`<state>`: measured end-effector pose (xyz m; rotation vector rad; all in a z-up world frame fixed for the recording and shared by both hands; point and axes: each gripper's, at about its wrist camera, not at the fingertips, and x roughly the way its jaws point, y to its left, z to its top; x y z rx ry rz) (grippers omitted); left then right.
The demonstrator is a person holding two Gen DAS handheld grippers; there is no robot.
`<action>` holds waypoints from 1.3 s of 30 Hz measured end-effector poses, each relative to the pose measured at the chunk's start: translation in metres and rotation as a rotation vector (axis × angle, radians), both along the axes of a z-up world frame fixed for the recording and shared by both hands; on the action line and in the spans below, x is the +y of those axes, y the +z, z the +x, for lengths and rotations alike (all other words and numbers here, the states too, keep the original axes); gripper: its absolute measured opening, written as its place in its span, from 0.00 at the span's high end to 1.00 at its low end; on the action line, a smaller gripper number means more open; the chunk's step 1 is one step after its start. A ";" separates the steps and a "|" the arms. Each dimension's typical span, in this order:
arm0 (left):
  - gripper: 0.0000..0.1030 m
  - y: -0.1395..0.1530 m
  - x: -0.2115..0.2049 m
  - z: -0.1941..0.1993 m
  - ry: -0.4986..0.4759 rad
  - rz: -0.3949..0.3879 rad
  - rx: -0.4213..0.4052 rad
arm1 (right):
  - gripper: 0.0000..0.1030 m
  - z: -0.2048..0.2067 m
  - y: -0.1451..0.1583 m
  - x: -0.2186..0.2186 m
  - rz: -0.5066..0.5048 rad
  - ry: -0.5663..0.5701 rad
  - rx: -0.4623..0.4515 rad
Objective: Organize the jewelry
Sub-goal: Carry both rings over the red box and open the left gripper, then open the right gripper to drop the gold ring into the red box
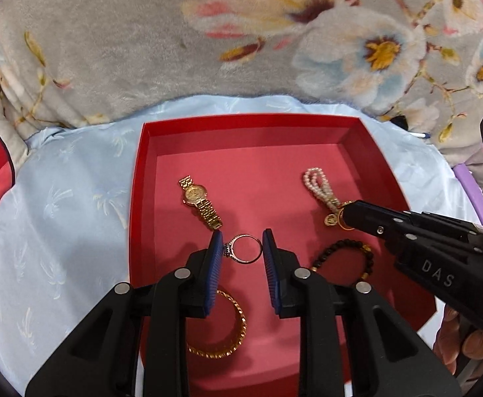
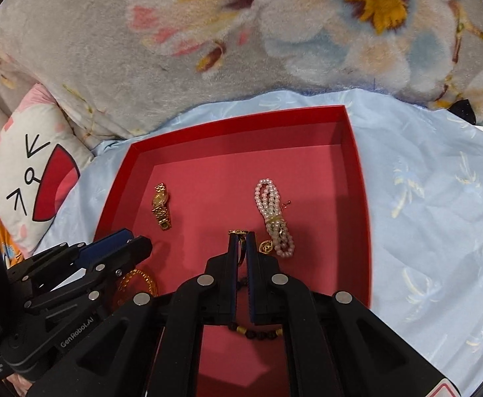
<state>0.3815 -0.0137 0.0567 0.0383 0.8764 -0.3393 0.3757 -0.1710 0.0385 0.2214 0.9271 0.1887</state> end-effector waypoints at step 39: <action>0.71 0.004 0.042 -0.129 0.032 0.032 -0.132 | 0.80 -0.167 0.025 -0.014 -0.125 0.035 -0.178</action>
